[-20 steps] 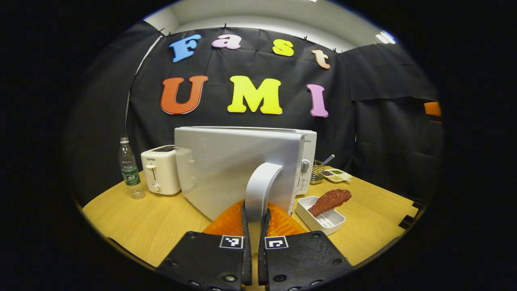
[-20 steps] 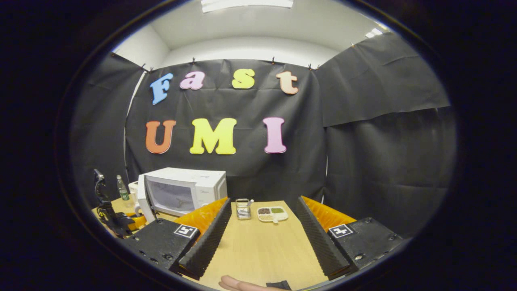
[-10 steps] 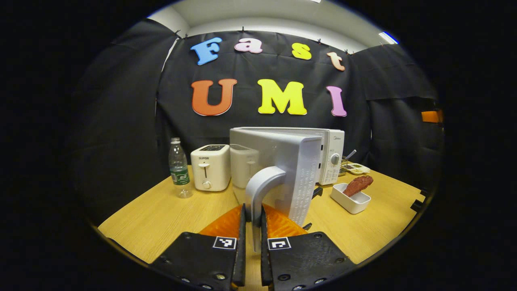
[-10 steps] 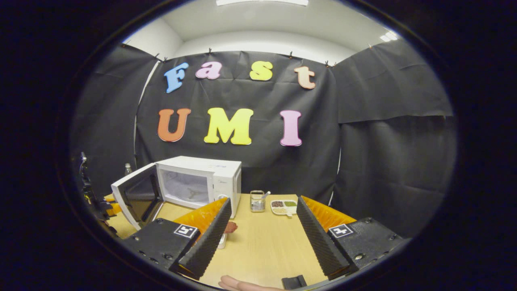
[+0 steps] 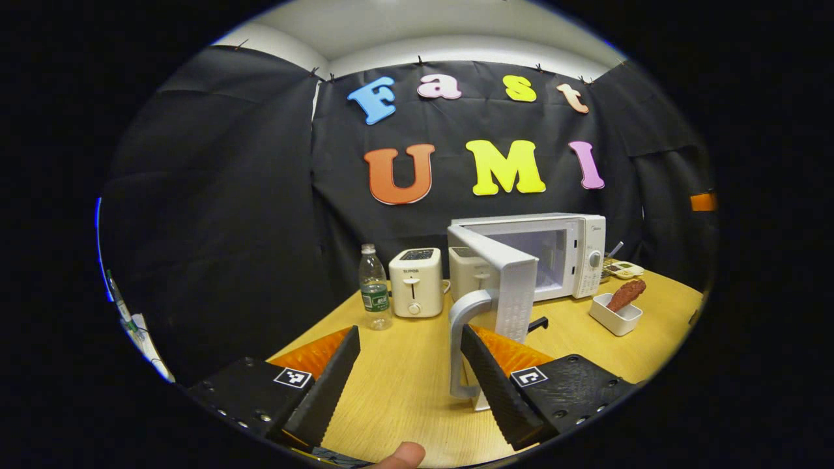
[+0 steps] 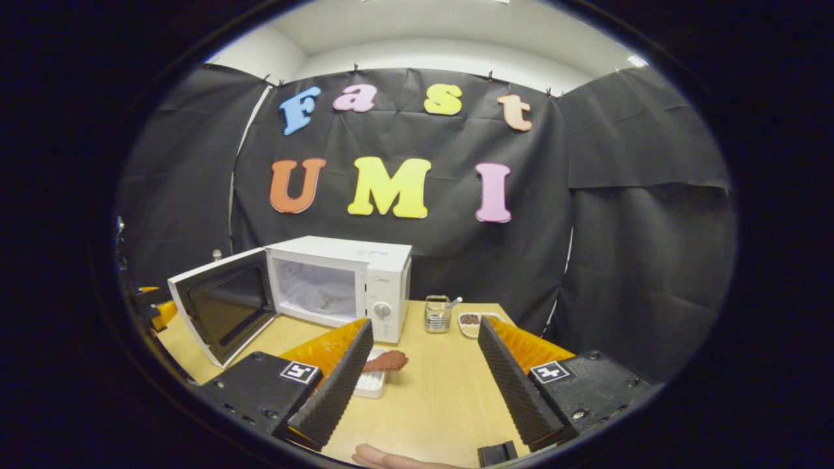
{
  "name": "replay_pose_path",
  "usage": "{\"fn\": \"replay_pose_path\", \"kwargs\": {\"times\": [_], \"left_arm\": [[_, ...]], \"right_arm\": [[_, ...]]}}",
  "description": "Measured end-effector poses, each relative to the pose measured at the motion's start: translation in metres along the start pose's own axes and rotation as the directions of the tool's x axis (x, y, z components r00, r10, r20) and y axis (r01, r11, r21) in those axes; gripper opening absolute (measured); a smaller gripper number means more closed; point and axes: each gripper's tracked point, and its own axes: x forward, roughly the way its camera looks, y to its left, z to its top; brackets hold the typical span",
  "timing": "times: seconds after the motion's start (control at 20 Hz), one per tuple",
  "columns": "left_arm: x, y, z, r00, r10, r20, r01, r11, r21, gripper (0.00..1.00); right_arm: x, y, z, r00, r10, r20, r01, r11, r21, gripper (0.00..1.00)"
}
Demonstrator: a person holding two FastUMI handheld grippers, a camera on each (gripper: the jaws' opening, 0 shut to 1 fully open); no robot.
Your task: Open the microwave oven with the left hand, put the food in, and close the microwave oven.
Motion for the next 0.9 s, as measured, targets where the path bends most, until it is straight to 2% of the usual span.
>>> {"fn": "replay_pose_path", "kwargs": {"times": [0.05, 0.1, 0.15, 0.2, 0.25, 0.3, 0.35, 0.45, 0.5, 0.55, 0.6, 0.65, 0.75, 0.85, 0.9], "left_arm": [[-0.008, 0.001, 0.009, 1.000, 0.012, 0.014, -0.012, 1.000, 0.000, 0.87], [-0.015, 0.002, 0.020, 0.999, 0.028, 0.030, -0.028, 1.000, -0.007, 0.95], [-0.024, 0.004, 0.031, 0.998, 0.042, 0.041, -0.041, 0.999, -0.011, 0.95], [-0.030, 0.003, 0.039, 0.998, 0.054, 0.045, -0.053, 0.999, -0.008, 0.95], [-0.038, 0.003, 0.050, 0.996, 0.064, 0.056, -0.064, 0.998, -0.007, 0.95], [-0.044, 0.000, 0.061, 0.995, 0.071, 0.065, -0.071, 0.997, -0.010, 0.95], [-0.048, -0.006, 0.068, 0.996, 0.071, 0.060, -0.070, 0.997, -0.015, 0.95], [-0.055, -0.018, 0.083, 0.996, 0.061, 0.062, -0.060, 0.998, -0.033, 0.95], [-0.057, -0.025, 0.092, 0.996, 0.056, 0.069, -0.053, 0.997, -0.050, 0.95], [-0.059, -0.034, 0.100, 0.996, 0.042, 0.075, -0.037, 0.997, -0.070, 0.95], [-0.059, -0.045, 0.108, 0.996, 0.026, 0.081, -0.019, 0.995, -0.096, 0.91], [-0.059, -0.058, 0.116, 0.996, -0.002, 0.089, 0.013, 0.992, -0.122, 0.94], [-0.060, -0.085, 0.127, 0.993, -0.063, 0.097, 0.076, 0.986, -0.148, 0.95], [-0.058, -0.097, 0.136, 0.991, -0.084, 0.109, 0.099, 0.985, -0.142, 0.95], [-0.059, -0.103, 0.141, 0.989, -0.090, 0.116, 0.105, 0.986, -0.133, 0.94]], "right_arm": [[0.009, 0.001, -0.006, 1.000, 0.010, -0.024, -0.010, 1.000, -0.004, 1.00], [0.018, 0.003, -0.013, 0.999, 0.025, -0.046, -0.025, 1.000, -0.006, 1.00], [0.027, 0.003, -0.020, 0.997, 0.040, -0.072, -0.041, 0.999, -0.004, 0.95], [0.038, 0.003, -0.027, 0.993, 0.056, -0.102, -0.056, 0.998, 0.002, 1.00], [0.049, 0.003, -0.036, 0.988, 0.074, -0.137, -0.074, 0.997, 0.011, 1.00], [0.059, 0.003, -0.045, 0.981, 0.090, -0.170, -0.088, 0.996, 0.019, 0.96], [0.068, 0.003, -0.053, 0.973, 0.108, -0.203, -0.103, 0.994, 0.036, 1.00], [0.082, 0.010, -0.065, 0.951, 0.168, -0.261, -0.150, 0.985, 0.088, 1.00], [0.089, 0.011, -0.070, 0.941, 0.188, -0.282, -0.164, 0.981, 0.108, 0.95], [0.097, 0.011, -0.073, 0.933, 0.202, -0.299, -0.175, 0.978, 0.116, 0.95], [0.104, 0.010, -0.078, 0.925, 0.211, -0.316, -0.182, 0.976, 0.120, 1.00], [0.112, 0.008, -0.081, 0.919, 0.216, -0.330, -0.185, 0.975, 0.122, 1.00], [0.127, 0.006, -0.089, 0.903, 0.236, -0.359, -0.201, 0.971, 0.131, 1.00], [0.139, 0.008, -0.097, 0.875, 0.283, -0.392, -0.235, 0.958, 0.165, 1.00], [0.143, 0.011, -0.102, 0.858, 0.315, -0.405, -0.257, 0.947, 0.192, 0.94]]}}
